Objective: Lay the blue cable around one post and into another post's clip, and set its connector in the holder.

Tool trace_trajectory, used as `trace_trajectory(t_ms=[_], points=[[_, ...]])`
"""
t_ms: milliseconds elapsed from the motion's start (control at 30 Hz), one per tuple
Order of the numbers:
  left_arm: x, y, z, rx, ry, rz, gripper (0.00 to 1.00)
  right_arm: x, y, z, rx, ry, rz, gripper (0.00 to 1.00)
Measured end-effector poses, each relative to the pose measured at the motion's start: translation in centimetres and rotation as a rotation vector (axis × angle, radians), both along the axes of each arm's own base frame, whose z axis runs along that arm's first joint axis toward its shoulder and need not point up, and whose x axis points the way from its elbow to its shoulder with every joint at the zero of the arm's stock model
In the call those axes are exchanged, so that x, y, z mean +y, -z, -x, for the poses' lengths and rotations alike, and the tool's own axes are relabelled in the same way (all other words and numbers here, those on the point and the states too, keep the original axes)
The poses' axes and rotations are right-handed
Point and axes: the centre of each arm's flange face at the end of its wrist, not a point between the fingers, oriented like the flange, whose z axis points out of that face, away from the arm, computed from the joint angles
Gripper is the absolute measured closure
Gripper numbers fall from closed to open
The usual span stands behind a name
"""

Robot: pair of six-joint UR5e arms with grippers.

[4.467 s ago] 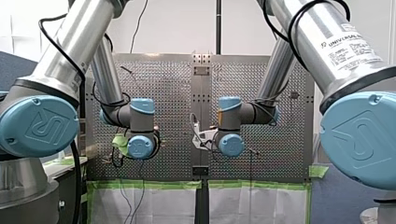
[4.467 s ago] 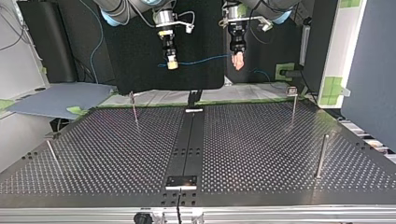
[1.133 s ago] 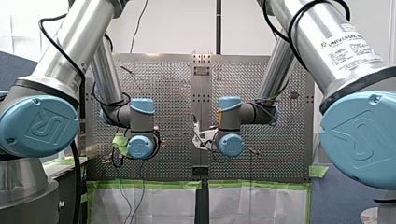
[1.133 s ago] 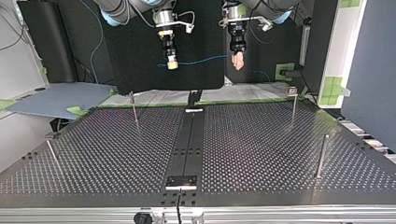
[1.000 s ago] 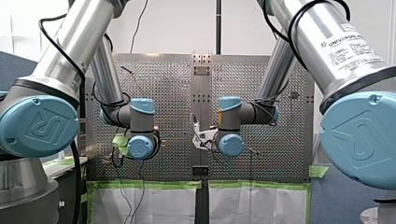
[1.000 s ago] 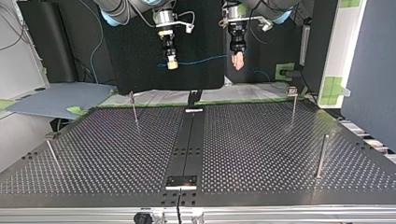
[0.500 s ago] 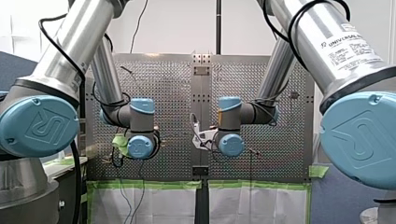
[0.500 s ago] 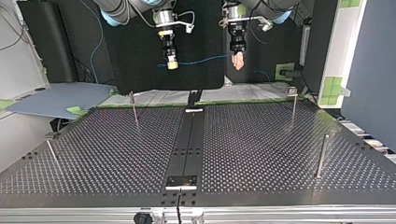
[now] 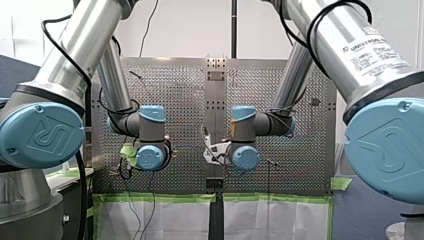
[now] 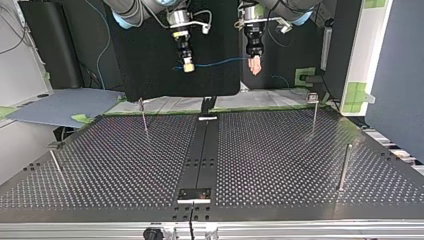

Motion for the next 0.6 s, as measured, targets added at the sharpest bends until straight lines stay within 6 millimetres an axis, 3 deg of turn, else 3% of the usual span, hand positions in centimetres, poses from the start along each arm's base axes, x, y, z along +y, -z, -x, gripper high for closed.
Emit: trace_trajectory(t_ms=[233,600], points=[[0.0,0.0,0.0,0.000,0.000,0.000,0.00,0.7,2.9,0.4,0.053,-0.005,-0.050,1.00],[0.0,0.0,0.3,0.003,0.006,0.002,0.00,0.7,3.2,0.4,0.058,-0.005,-0.055,1.00]])
